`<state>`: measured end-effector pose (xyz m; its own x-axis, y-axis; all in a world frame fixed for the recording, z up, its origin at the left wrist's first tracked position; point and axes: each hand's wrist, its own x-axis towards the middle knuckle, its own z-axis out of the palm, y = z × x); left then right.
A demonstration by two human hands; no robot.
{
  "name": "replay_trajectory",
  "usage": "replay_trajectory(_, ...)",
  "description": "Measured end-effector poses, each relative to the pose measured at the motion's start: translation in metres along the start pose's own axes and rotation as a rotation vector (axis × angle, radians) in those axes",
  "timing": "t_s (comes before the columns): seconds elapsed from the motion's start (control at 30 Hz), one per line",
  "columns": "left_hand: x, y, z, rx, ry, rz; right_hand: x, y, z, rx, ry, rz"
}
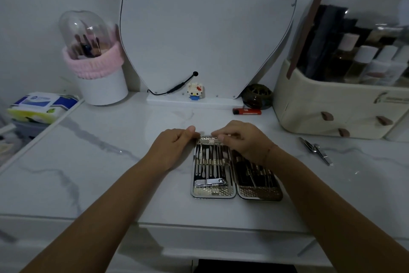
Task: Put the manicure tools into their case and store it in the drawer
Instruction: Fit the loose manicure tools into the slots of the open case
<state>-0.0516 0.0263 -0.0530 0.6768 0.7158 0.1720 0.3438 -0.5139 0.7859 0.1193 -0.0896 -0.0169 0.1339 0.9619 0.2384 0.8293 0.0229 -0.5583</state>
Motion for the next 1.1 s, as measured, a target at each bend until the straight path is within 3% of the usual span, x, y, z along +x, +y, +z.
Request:
replay_trajectory(0.13, 0.001, -0.003, 0.0, 0.001, 0.003, -0.001, -0.021, 0.023, -0.027, 0.07, 0.264, 0.151)
replay_trajectory(0.23, 0.001, -0.004, 0.0, 0.002, 0.008, 0.003, -0.045, 0.057, -0.056, -0.079, 0.431, 0.359)
replay_trajectory(0.33, 0.001, -0.005, 0.001, -0.018, 0.007, 0.0, -0.067, 0.092, -0.074, -0.223, 0.441, 0.639)
replay_trajectory(0.43, 0.0, -0.002, 0.001, -0.01, 0.01, 0.001, -0.075, 0.104, -0.075, -0.261, 0.419, 0.748)
replay_trajectory(0.63, -0.002, 0.0, 0.001, -0.026, 0.015, -0.043, -0.073, 0.105, -0.071, -0.277, 0.422, 0.713)
replay_trajectory(0.77, -0.004, 0.003, 0.003, -0.068, -0.004, -0.039, -0.073, 0.08, -0.067, -0.273, 0.474, 0.526)
replay_trajectory(0.83, -0.006, 0.013, 0.003, -0.207, 0.028, -0.026, -0.073, 0.048, -0.06, -0.101, 0.434, 0.391)
replay_trajectory(0.9, -0.011, 0.033, 0.0, -0.202, 0.035, 0.017, -0.071, 0.013, -0.049, 0.094, 0.331, 0.29)
replay_trajectory(1.03, -0.033, 0.071, 0.01, -0.474, -0.134, 0.046, -0.068, -0.026, -0.026, 0.474, 0.218, 0.215)
replay_trajectory(1.1, -0.04, 0.077, 0.017, -0.55, -0.132, 0.049, -0.067, -0.032, -0.02, 0.584, 0.189, 0.215)
